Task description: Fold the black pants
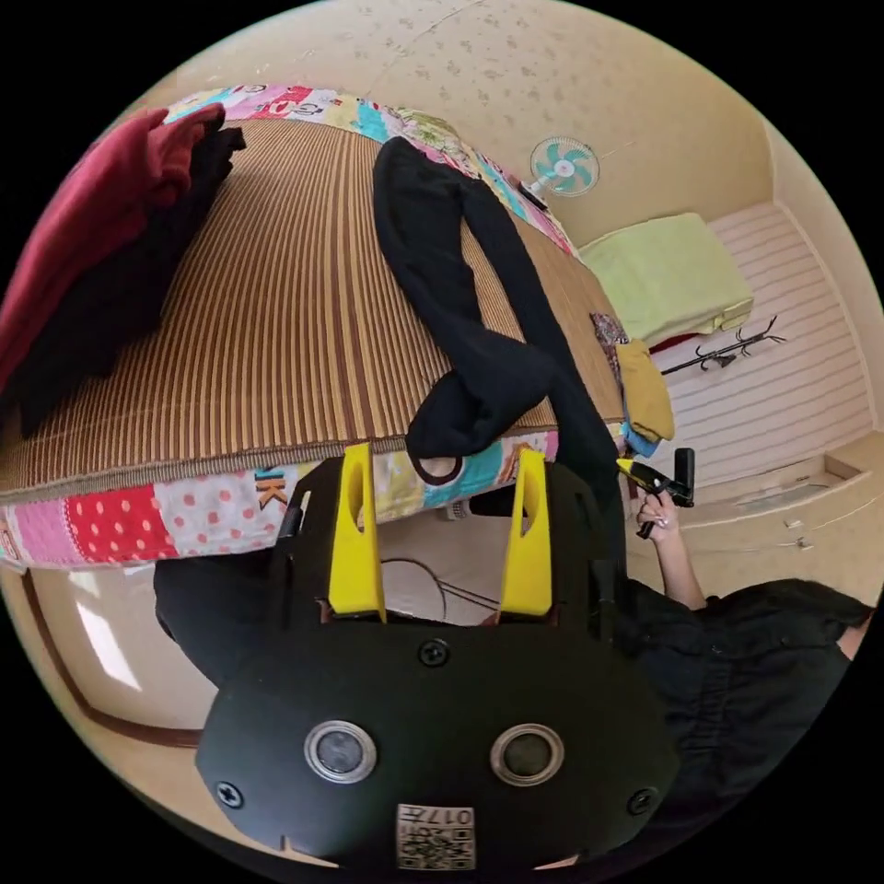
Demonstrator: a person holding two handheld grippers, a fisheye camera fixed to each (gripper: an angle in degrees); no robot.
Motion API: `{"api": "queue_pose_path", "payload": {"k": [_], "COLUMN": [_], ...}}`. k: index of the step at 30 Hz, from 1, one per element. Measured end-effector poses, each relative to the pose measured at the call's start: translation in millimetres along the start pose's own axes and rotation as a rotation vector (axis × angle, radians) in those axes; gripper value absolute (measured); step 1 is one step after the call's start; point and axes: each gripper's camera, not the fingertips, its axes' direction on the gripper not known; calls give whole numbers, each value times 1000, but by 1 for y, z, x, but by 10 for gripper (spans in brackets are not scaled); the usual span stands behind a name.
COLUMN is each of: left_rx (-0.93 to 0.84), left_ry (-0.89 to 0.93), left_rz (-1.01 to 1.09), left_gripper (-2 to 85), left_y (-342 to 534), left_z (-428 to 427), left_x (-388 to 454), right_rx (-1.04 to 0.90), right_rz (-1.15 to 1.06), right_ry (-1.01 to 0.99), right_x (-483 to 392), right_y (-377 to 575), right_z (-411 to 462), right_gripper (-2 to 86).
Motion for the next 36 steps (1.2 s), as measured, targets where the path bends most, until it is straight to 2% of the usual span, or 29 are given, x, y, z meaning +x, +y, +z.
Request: {"api": "queue_pose_path", "payload": {"k": [3, 4, 6, 8, 9, 11, 12, 14, 17, 21, 23, 26, 28, 30, 32, 34, 36], "left_rx": [-28, -114, -226, -196, -181, -192, -211, -303, -308, -172, -113, -91, -144, -269, -409, -406, -373], "left_ry": [-34, 1, 71, 363, 452, 671, 662, 396, 106, 214, 296, 404, 435, 409, 330, 242, 254], "left_rz": [188, 260, 280, 278, 250, 120, 82, -102, -181, -115, 19, 95, 154, 189, 194, 200, 175], "left_gripper": [92, 50, 39, 37, 36, 39, 41, 57, 111, 141, 150, 162, 168, 160, 60, 41, 38], "left_y": [-34, -46, -57, -52, -48, -24, -16, 22, 58, 50, 19, -31, -61, -83, -88, -80, -69], "left_z": [35, 56, 76, 61, 56, 51, 53, 66, 62, 41, 41, 71, 99, 135, 176, 188, 189], "left_x": [26, 38, 51, 60, 57, 39, 34, 8, -1, 34, 80, 120, 141, 157, 165, 161, 153], "right_rx": [2, 1, 16, 76, 110, 128, 124, 103, 59, 82, 45, -35, -118, -234, -323, -449, -593], "right_rz": [25, 28, -3, -93, -133, -169, -173, -106, -36, -149, -209, -301, -330, -359, -377, -395, -398], "right_ry": [-40, -43, -79, -163, -208, -226, -211, -143, -92, -225, -259, -378, -434, -444, -426, -367, -294], "right_x": [-3, -3, -7, -14, -15, -12, -7, 8, 25, -7, -32, -68, -82, -99, -104, -100, -78], "right_y": [-2, -2, 3, 13, 20, 31, 39, 47, 59, 55, 44, 24, 13, 6, 4, -2, -25], "right_z": [4, 5, 2, -12, -22, -34, -40, -44, -46, -40, -23, 18, 49, 87, 108, 121, 123], "right_gripper": [16, 16, 16, 17, 17, 16, 16, 15, 15, 15, 15, 16, 17, 19, 21, 24, 39]}}
